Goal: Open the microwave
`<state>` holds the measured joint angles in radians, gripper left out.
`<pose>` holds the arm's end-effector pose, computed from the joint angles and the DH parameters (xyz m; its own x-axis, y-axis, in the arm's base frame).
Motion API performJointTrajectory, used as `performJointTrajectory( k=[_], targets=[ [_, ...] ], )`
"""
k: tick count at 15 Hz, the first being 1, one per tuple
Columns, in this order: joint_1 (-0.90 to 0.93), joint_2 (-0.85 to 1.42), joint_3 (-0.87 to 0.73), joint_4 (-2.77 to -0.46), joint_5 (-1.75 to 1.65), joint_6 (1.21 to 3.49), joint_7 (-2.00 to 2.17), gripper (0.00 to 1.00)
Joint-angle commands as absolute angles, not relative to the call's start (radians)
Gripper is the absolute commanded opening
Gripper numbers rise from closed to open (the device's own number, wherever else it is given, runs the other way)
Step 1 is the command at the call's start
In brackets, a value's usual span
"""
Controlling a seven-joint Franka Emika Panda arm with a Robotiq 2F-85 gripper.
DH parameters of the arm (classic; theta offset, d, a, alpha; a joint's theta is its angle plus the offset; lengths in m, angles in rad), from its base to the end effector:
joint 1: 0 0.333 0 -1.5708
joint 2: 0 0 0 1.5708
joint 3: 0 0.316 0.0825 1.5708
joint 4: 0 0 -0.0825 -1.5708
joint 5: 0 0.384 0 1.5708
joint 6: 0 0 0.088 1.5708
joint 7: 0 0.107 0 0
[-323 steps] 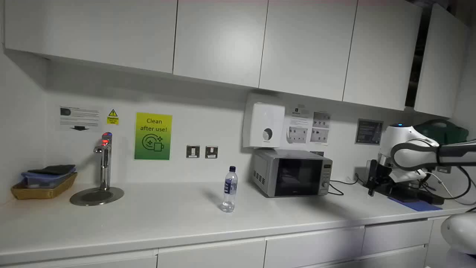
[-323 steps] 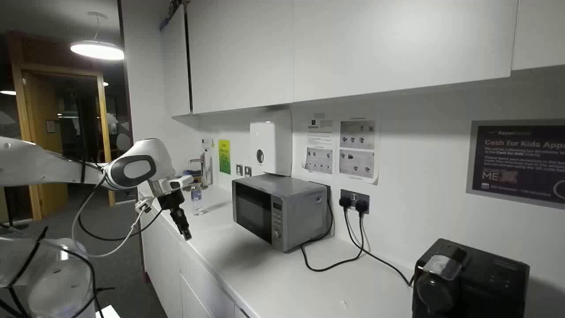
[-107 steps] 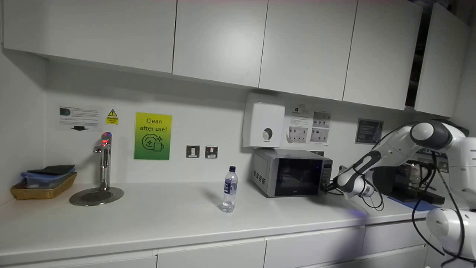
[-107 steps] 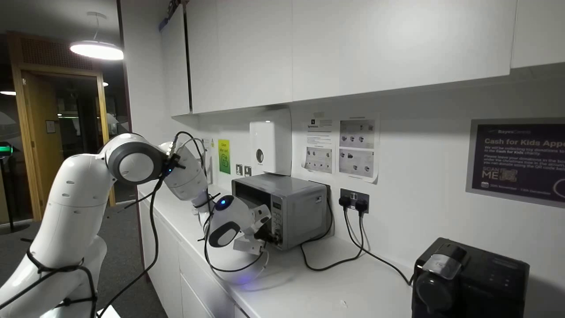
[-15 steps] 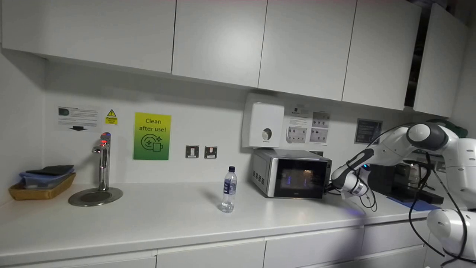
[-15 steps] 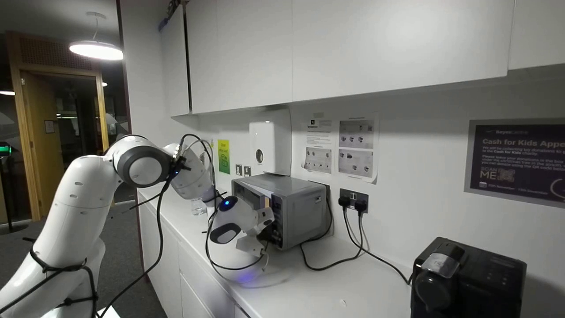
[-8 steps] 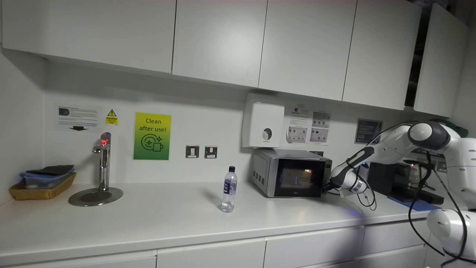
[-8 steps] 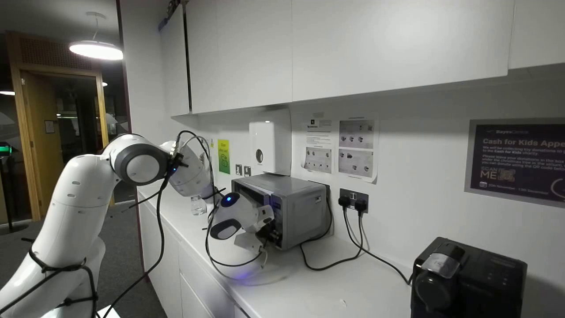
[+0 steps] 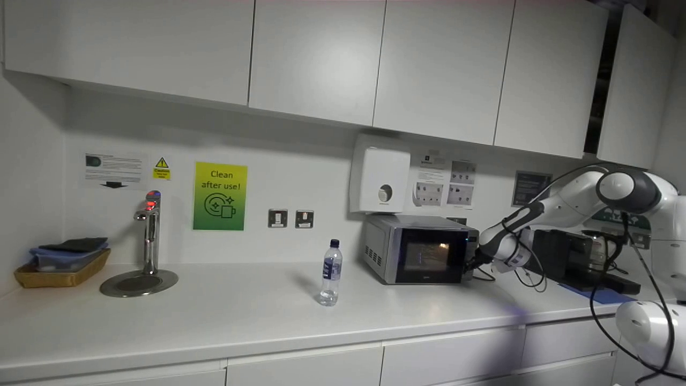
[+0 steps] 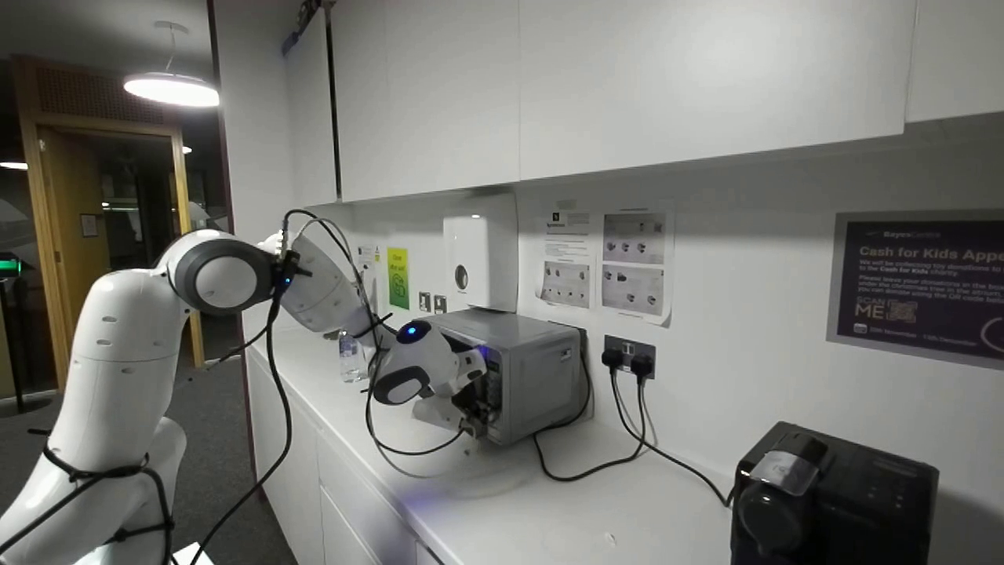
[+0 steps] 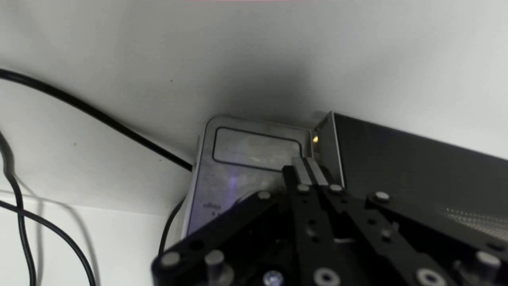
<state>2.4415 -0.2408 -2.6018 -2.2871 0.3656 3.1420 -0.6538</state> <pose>0.5593 -0.1295 0.3289 0.7898 0.0763 0.6086 0.0557 -0.9971 0.0527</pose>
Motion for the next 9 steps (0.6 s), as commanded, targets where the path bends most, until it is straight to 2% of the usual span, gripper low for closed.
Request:
performJointTrajectory(
  k=[1, 2, 3, 4, 5, 9],
  targets=[
    [2.435, -0.135, -2.6, -2.264, 0.326, 3.038, -0.622, 0.0],
    [2.435, -0.121, -2.6, -2.253, 0.329, 3.007, -0.631, 0.0],
    [2.241, -0.12, -2.425, -2.257, 0.17, 2.985, -0.511, 0.0],
    [2.201, -0.109, -2.382, -2.245, 0.146, 2.952, -0.5, 0.0],
    [2.309, -0.088, -2.476, -2.224, 0.248, 2.907, -0.573, 0.0],
    [2.254, -0.046, -2.433, -2.163, 0.318, 2.657, -0.592, 0.0]
  ],
)
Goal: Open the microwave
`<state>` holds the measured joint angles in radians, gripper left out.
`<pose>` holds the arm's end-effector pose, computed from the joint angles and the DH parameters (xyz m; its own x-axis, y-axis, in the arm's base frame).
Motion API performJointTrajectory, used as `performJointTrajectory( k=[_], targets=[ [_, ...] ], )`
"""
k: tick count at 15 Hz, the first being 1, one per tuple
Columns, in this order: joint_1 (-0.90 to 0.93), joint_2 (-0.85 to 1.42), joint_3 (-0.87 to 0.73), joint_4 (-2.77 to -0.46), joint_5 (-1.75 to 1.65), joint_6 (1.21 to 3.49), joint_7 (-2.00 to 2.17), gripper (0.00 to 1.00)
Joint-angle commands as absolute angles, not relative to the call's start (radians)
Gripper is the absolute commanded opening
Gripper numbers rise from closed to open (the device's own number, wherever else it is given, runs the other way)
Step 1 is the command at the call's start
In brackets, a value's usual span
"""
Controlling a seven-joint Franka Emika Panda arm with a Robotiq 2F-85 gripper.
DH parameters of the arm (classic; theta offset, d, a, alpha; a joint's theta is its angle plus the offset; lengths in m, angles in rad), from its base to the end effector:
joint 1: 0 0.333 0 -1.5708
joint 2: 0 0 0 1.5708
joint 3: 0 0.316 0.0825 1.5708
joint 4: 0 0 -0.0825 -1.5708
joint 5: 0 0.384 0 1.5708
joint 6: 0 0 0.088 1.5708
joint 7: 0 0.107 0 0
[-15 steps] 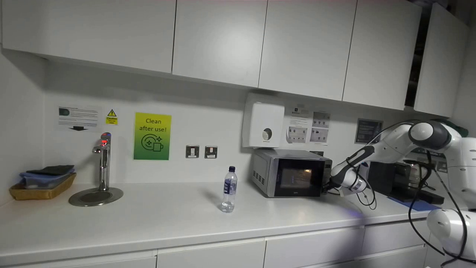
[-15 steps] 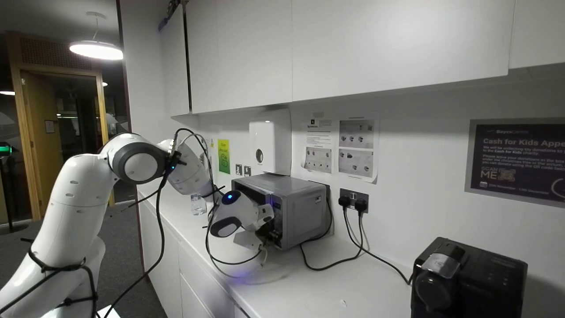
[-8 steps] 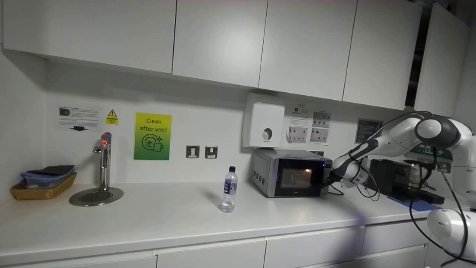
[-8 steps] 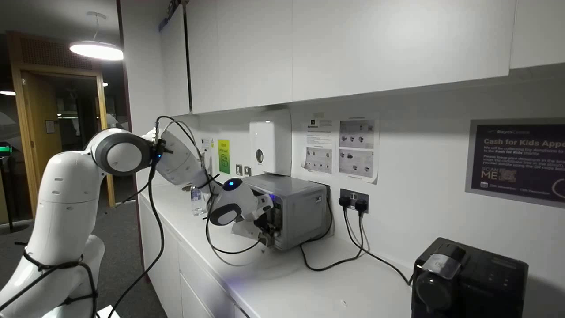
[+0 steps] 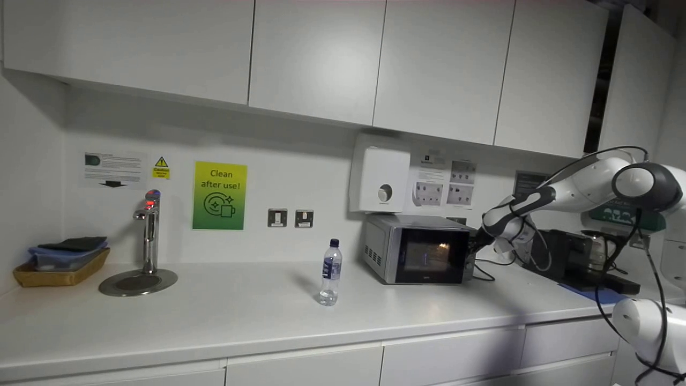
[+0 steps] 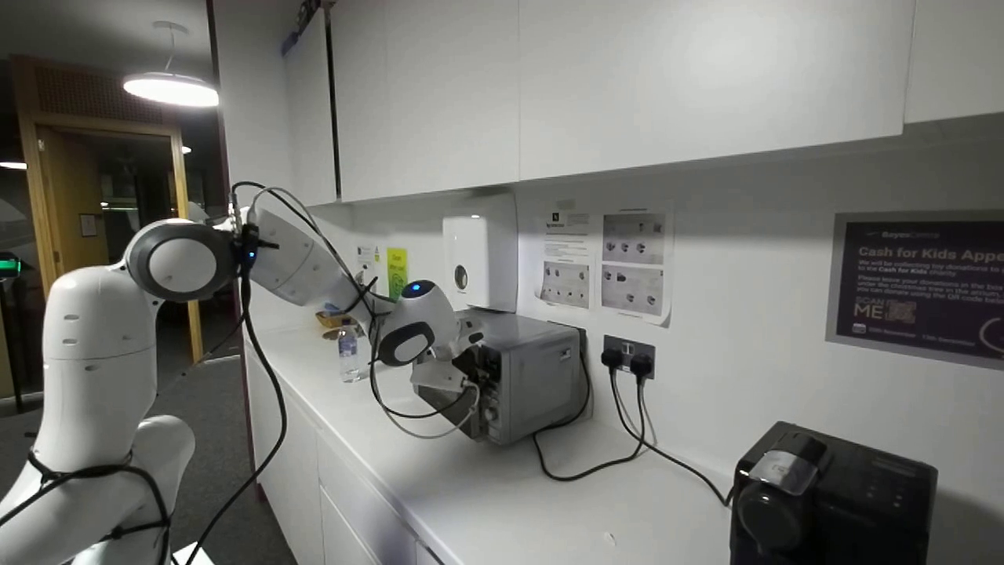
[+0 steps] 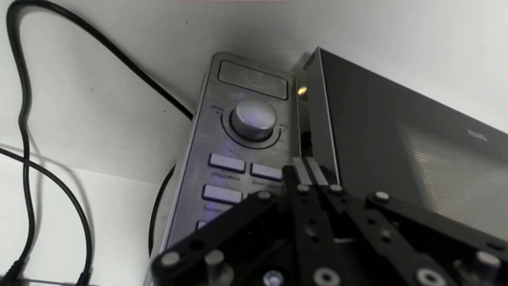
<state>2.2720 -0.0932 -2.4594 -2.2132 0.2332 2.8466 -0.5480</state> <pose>0.5662 -0.1256 0.4071 0.8271 0.1332 0.5461 0.1184 -0.9910 0.0623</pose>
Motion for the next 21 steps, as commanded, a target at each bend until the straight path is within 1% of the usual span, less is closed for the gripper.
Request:
performJointTrajectory(
  k=[1, 2, 3, 5, 9, 10, 11, 18, 19, 21],
  targets=[
    [2.251, -0.033, -2.439, -2.149, 0.338, 2.579, -0.6, 0.0],
    [2.064, -0.032, -2.26, -2.141, 0.322, 2.503, -0.587, 0.0],
    [2.017, -0.019, -2.223, -2.127, 0.33, 2.431, -0.589, 0.0],
    [1.852, 0.003, -2.073, -2.109, 0.335, 2.335, -0.591, 0.0],
    [1.533, 0.056, -1.766, -2.081, 0.358, 2.243, -0.627, 0.0],
    [1.659, 0.07, -1.894, -2.074, 0.37, 2.233, -0.645, 0.0],
    [1.63, 0.082, -1.867, -2.068, 0.378, 2.225, -0.661, 0.0],
    [1.684, 0.203, -1.955, -2.054, 0.498, 2.197, -0.826, 0.0],
    [1.591, 0.255, -1.881, -2.049, 0.562, 2.175, -0.877, 0.0],
    [1.622, 0.299, -1.932, -2.051, 0.615, 2.153, -0.926, 0.0]
  ],
)
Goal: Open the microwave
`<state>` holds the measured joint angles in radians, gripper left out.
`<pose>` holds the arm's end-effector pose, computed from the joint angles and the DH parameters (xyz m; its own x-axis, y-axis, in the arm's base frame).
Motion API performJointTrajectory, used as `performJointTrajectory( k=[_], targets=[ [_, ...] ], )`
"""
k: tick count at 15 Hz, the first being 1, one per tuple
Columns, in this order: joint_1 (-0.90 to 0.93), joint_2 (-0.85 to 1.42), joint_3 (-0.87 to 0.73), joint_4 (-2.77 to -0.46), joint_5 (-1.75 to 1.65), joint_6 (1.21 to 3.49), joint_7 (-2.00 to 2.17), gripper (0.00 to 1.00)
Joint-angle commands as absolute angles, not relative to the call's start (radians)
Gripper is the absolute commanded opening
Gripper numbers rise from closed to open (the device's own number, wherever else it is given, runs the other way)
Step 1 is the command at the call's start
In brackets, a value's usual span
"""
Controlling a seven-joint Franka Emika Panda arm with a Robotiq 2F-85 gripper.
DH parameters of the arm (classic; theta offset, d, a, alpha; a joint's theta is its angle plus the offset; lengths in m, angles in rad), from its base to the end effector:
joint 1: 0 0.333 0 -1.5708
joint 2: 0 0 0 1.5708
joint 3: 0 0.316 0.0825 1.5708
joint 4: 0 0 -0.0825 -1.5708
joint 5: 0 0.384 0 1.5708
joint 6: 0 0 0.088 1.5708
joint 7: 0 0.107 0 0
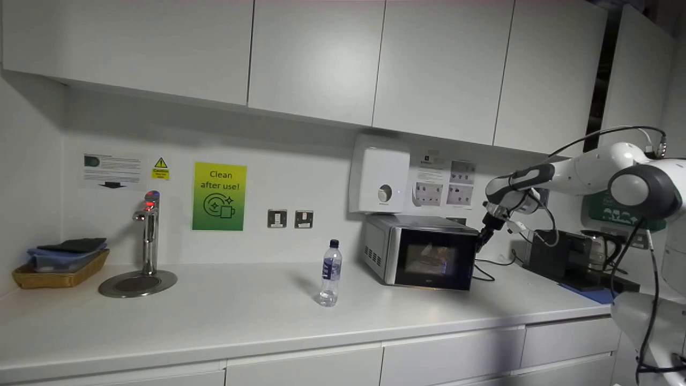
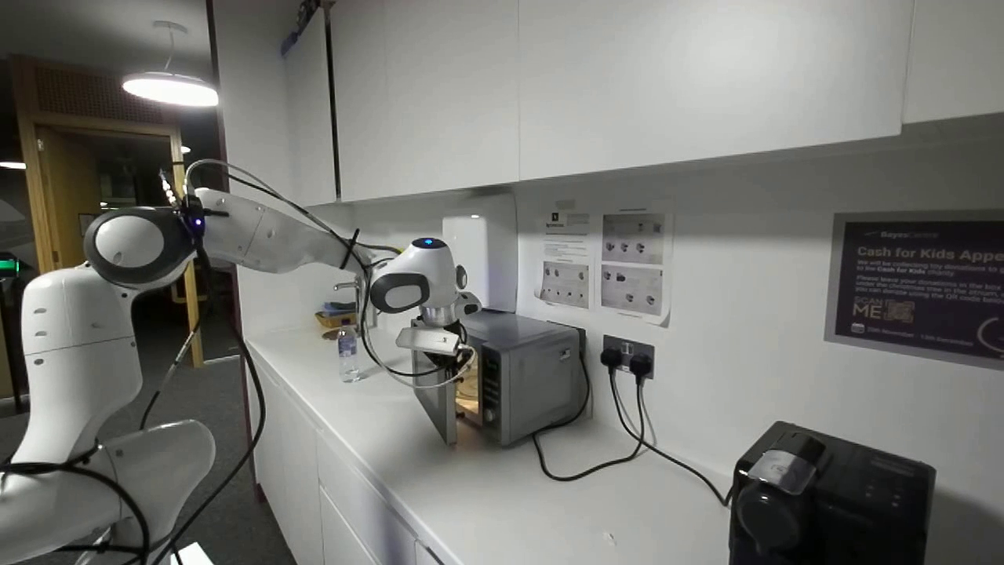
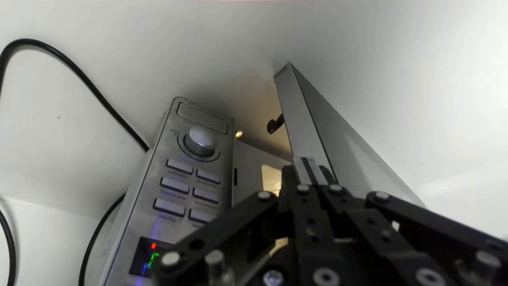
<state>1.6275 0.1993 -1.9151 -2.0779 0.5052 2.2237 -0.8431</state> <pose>0.5425 -0.1194 0.4775 0.9018 0.2793 0.3299 0.3062 -0.9514 -0.0316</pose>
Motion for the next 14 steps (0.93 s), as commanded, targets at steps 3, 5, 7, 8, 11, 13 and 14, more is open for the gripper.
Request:
performJointTrajectory(
  k=[3, 5, 7, 8, 11, 13, 14],
  targets=[
    [1.669, 0.372, -2.006, -2.056, 0.671, 2.123, -0.981, 0.0],
    [1.701, 0.416, -2.053, -2.061, 0.698, 2.1, -1.003, 0.0],
    [1.731, 0.449, -2.091, -2.07, 0.717, 2.09, -1.021, 0.0],
    [1.74, 0.46, -2.103, -2.071, 0.721, 2.09, -1.024, 0.0],
    [1.763, 0.485, -2.128, -2.083, 0.732, 2.118, -1.042, 0.0],
    [1.77, 0.493, -2.135, -2.082, 0.741, 2.136, -1.043, 0.0],
    [1.771, 0.497, -2.137, -2.081, 0.746, 2.145, -1.039, 0.0]
  ],
)
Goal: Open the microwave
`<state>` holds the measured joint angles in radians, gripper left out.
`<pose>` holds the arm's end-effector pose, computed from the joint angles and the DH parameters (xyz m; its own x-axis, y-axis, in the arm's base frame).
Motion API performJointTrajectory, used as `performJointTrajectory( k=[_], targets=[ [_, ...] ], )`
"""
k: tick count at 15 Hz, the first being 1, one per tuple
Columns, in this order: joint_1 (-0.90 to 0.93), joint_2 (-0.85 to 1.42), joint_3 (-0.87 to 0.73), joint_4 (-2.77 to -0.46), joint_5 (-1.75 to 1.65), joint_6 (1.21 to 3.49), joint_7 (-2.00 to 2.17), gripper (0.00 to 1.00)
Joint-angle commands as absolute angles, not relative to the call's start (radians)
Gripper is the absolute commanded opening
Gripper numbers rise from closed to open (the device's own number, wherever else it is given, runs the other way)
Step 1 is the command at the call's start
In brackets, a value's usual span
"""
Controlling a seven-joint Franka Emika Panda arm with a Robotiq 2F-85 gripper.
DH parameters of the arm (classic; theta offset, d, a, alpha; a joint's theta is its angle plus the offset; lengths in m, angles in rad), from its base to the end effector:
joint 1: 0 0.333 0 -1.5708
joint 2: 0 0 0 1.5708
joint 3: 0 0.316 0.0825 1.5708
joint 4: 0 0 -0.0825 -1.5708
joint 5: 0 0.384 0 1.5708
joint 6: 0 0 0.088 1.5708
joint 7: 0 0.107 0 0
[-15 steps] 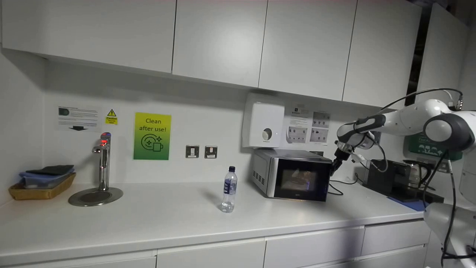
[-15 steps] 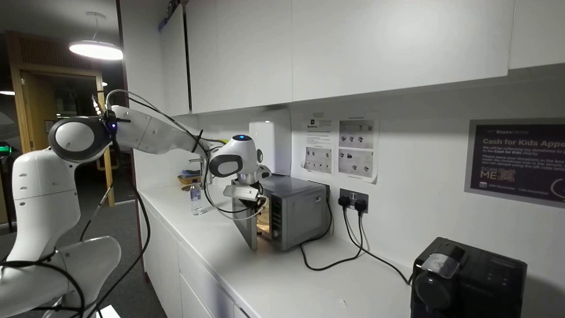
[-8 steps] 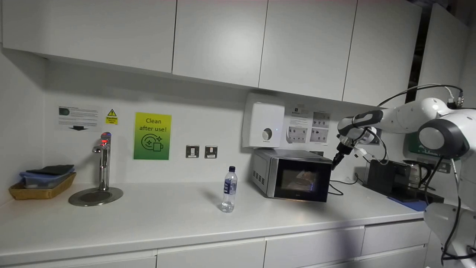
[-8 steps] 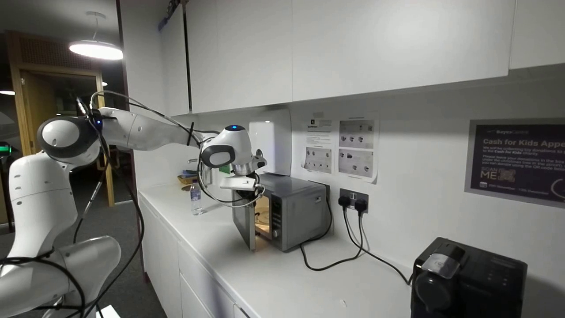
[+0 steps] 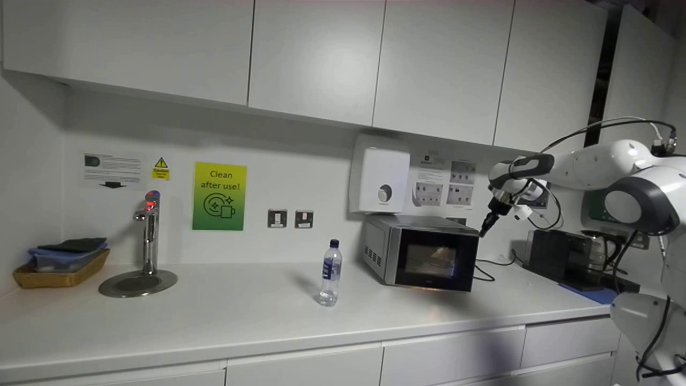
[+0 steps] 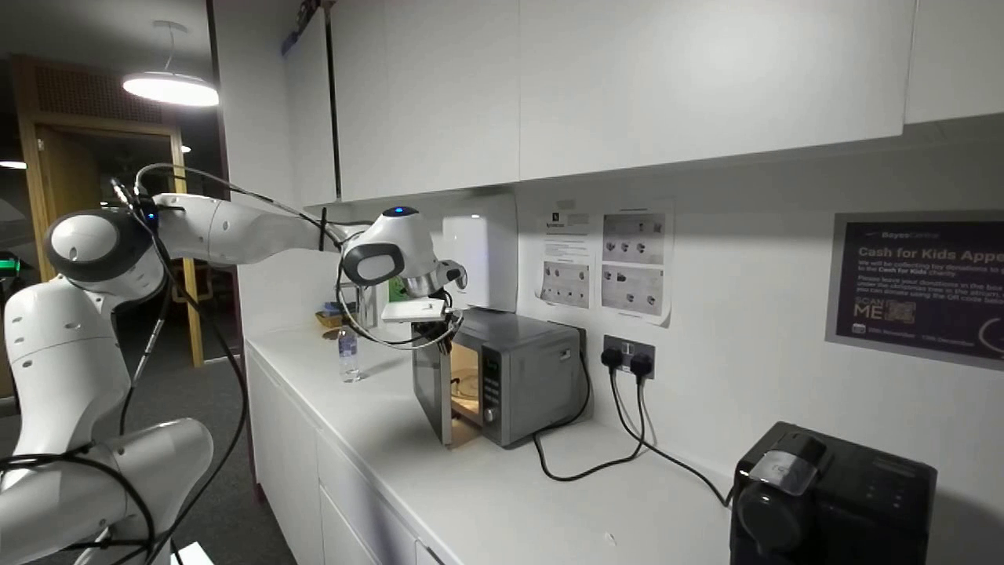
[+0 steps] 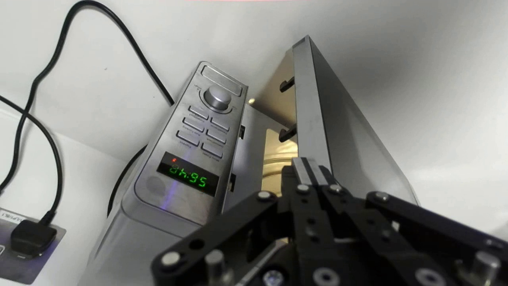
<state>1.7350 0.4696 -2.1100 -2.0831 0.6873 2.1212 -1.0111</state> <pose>0.5143 -0.1018 0.5444 0.8538 0.3577 0.3783 0.3447 -0.9329 0.1042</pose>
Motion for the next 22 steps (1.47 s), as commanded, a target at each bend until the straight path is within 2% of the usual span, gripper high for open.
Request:
performJointTrajectory(
  k=[1, 15, 22],
  targets=[
    [1.774, 0.496, -2.135, -2.075, 0.759, 2.153, -1.038, 0.0],
    [1.787, 0.417, -2.008, -2.119, 0.821, 2.517, -1.032, 0.0],
    [1.78, 0.369, -1.979, -2.142, 0.815, 2.585, -1.006, 0.0]
  ],
)
